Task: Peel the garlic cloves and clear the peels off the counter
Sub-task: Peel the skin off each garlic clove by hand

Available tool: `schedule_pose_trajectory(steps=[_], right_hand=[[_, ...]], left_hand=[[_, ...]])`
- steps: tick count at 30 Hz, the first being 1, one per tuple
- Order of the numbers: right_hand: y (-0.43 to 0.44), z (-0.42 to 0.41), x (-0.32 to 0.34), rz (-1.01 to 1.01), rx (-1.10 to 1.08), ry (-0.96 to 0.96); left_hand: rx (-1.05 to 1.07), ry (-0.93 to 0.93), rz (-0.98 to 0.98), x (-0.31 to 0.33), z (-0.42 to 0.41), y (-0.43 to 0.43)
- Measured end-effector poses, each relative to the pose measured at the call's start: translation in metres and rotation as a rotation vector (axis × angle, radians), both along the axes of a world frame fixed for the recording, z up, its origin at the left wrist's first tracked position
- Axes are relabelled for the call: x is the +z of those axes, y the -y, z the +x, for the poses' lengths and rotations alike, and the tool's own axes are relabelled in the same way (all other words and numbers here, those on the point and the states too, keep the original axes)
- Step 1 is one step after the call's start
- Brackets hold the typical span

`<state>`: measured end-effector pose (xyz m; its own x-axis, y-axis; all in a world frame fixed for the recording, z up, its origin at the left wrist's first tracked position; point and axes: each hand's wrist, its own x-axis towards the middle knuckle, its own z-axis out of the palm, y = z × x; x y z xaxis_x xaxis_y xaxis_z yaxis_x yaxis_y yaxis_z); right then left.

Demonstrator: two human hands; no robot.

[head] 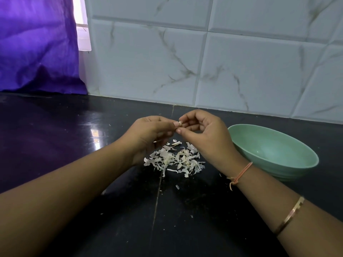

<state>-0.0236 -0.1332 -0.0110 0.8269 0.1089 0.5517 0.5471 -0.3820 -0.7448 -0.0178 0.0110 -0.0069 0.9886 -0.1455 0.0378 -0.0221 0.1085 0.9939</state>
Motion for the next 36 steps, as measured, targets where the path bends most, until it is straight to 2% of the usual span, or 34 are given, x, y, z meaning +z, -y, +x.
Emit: schedule_pose_trajectory(steps=[4,7,17,27,36], right_hand=[[0.0001,0.0013,-0.0013,-0.031,0.000,0.051],[0.0001,0.0009,0.0003,0.031,0.037,0.007],[-0.0015,-0.0010,-0.0005,0.206,0.162,-0.101],[-0.0069,-0.0005,-0.0045,0.053,-0.006,0.051],[-0.0083,-0.0044,-0.0027,0.007,0.001,0.079]], left_hand=[[-0.064,-0.195,-0.124,0.0027,-0.0002,-0.0009],[-0.072,-0.240,-0.172,0.0039,0.0002,-0.0016],[-0.074,-0.264,-0.182,0.0034,0.0007,-0.0018],[-0.050,-0.232,-0.215,-0.0007,-0.0017,0.0052],[-0.057,-0.200,-0.206,-0.0001,-0.0037,0.0069]])
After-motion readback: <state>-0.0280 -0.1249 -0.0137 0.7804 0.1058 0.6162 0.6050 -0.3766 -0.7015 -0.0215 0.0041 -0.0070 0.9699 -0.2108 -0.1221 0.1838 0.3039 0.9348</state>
